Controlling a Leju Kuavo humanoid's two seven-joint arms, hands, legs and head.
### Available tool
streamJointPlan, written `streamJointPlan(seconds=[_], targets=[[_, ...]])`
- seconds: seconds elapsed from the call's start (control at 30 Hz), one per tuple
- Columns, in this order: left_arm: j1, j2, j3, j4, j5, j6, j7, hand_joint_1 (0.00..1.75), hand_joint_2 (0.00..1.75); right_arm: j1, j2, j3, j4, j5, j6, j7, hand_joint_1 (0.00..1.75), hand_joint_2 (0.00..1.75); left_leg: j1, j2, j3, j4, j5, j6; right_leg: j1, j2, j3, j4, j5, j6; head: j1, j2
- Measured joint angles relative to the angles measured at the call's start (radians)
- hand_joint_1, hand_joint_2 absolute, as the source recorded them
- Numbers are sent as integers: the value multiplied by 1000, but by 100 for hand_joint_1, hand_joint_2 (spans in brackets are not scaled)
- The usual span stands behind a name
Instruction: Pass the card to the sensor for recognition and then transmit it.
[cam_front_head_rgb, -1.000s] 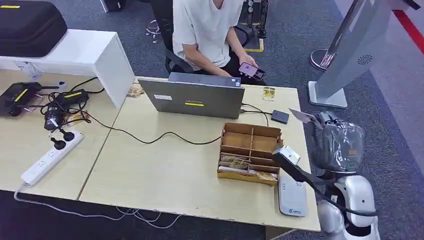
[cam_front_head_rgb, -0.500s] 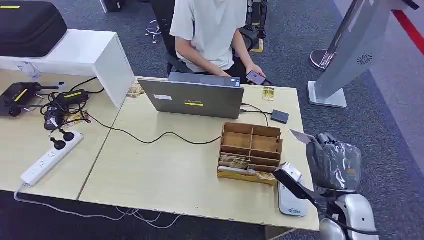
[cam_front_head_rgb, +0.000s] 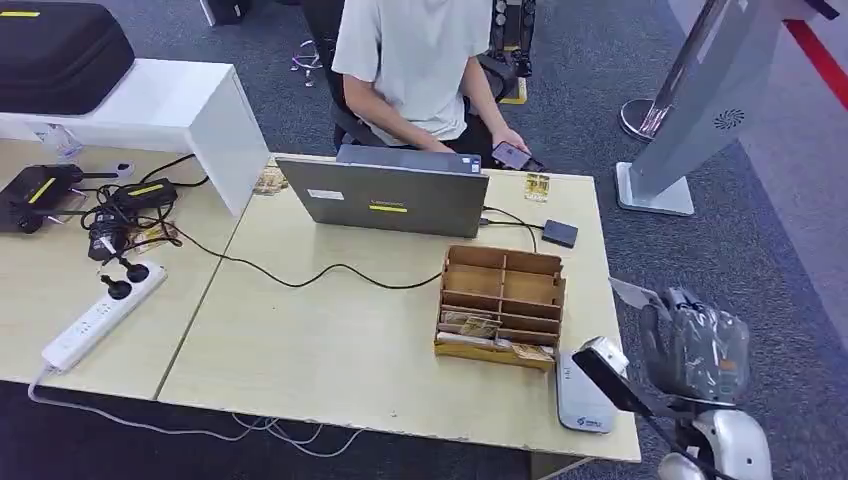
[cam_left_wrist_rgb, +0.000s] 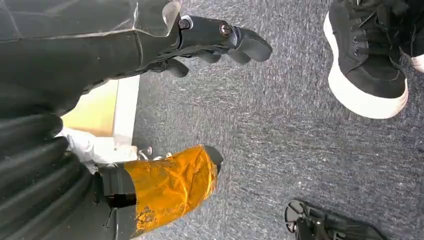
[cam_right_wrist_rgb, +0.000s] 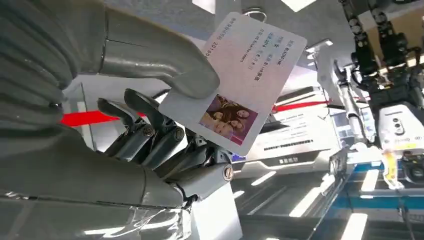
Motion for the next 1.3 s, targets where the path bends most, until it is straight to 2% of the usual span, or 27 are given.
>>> streamJointPlan(seconds=[0.53, 1.3], targets=[[-1, 10, 0, 0, -9, 15, -3, 0, 175, 56, 49, -50, 41, -12, -12, -45, 175, 175, 0, 0, 0, 0, 0, 0, 0, 0, 0, 0, 0, 0, 0, 0], [-1, 10, 0, 0, -9, 15, -12, 0, 175, 63, 72, -76, 109, -12, -11, -62, 175, 175, 0, 0, 0, 0, 0, 0, 0, 0, 0, 0, 0, 0, 0, 0]])
